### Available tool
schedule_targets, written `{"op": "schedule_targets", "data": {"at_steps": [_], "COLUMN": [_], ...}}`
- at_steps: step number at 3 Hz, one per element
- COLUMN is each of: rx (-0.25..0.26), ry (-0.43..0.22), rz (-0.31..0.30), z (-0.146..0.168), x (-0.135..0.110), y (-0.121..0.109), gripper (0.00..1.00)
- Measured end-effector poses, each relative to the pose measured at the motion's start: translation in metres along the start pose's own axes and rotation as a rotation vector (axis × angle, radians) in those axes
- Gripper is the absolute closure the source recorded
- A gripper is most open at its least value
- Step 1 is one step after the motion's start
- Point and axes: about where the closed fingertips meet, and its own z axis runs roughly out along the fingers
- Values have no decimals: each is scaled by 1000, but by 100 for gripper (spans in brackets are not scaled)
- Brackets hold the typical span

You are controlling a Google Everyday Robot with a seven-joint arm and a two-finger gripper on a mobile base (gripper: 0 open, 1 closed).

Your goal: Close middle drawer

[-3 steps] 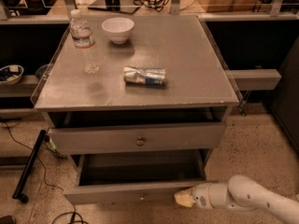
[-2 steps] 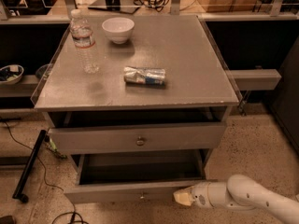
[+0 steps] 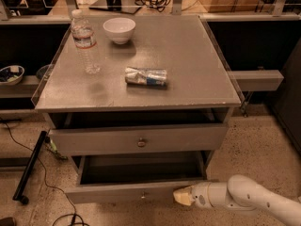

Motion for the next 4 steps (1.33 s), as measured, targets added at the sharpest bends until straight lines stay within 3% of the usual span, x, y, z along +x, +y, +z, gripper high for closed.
{"op": "schedule_targets", "data": {"at_steps": [2, 4], "rx": [-2, 1], "ry": [-33, -79], "rz": [20, 0], "z": [7, 21], "x": [-4, -33], "y": [-1, -5], "gripper": [100, 100]}}
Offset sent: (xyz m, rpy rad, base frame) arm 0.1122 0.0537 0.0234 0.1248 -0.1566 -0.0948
